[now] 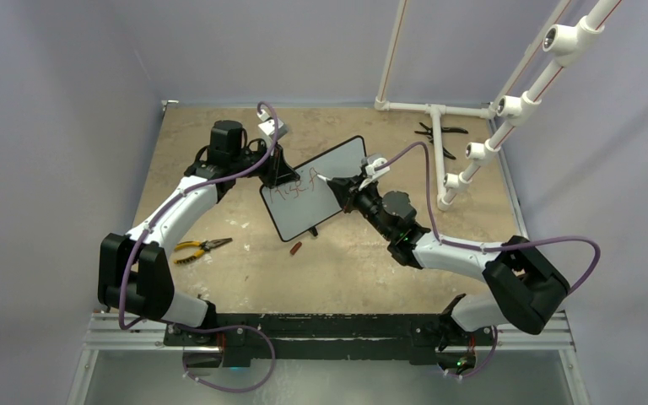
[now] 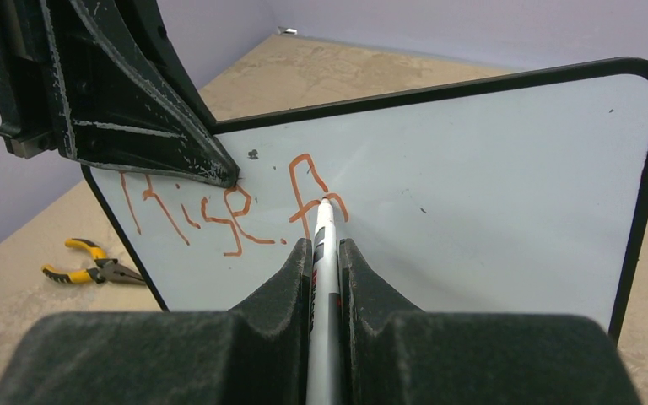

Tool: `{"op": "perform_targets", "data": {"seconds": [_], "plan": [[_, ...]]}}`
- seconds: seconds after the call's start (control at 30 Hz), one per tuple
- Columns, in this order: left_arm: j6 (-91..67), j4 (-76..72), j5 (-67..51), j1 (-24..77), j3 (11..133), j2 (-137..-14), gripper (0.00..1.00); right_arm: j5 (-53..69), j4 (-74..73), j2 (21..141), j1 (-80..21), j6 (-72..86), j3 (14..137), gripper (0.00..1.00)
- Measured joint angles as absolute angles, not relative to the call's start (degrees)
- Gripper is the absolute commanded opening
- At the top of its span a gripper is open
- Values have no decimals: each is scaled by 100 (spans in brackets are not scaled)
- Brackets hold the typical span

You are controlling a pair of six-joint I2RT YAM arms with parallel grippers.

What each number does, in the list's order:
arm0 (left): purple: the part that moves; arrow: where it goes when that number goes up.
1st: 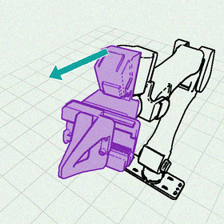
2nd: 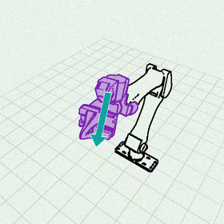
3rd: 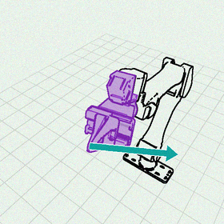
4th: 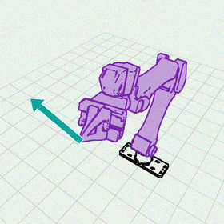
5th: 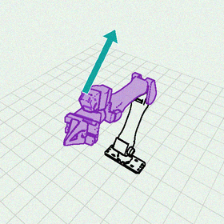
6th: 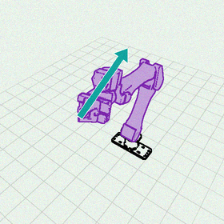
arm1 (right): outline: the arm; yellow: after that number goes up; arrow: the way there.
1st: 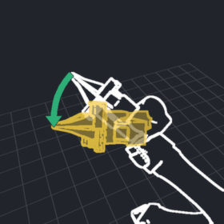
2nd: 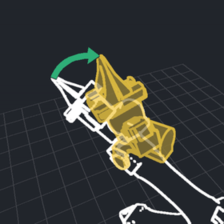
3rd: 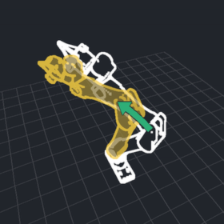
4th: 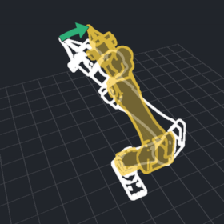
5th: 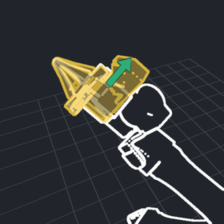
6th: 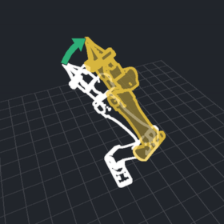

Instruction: Write a sentence on the whiteboard

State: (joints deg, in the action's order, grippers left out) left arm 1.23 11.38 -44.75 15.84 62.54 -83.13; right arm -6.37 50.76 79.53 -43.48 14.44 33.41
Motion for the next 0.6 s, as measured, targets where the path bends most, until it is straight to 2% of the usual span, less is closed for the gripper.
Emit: {"op": "perform_targets", "data": {"seconds": [0.6], "plan": [[123, 1138, -4475, 1584, 6254, -8313, 0, -652, 4886, 7957, -4357, 1542, 3124, 0]]}}
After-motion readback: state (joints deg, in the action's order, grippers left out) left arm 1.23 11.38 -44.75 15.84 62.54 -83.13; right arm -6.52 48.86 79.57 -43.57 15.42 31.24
